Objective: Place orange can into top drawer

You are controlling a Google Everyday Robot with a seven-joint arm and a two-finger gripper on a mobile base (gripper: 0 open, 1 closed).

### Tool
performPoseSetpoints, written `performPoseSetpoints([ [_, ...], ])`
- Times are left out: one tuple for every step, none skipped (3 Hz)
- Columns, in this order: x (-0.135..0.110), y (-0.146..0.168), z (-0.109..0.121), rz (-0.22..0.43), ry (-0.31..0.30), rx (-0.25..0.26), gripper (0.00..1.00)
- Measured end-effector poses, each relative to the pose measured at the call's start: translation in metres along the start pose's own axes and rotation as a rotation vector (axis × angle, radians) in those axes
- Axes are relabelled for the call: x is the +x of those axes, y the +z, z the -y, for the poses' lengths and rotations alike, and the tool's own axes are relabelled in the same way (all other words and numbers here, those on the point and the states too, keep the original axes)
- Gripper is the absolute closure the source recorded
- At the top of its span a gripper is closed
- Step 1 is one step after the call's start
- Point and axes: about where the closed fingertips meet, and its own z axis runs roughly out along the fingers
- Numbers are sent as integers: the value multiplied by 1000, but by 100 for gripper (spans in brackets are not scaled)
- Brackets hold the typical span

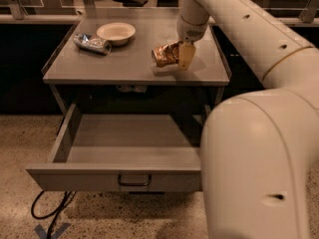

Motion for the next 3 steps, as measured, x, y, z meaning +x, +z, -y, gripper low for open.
performPoseSetpoints([
  [20,-71,1,-9,123,212,100],
  [26,-157,-26,73,250,408,100],
  [17,-195,-43,116,292,485,100],
])
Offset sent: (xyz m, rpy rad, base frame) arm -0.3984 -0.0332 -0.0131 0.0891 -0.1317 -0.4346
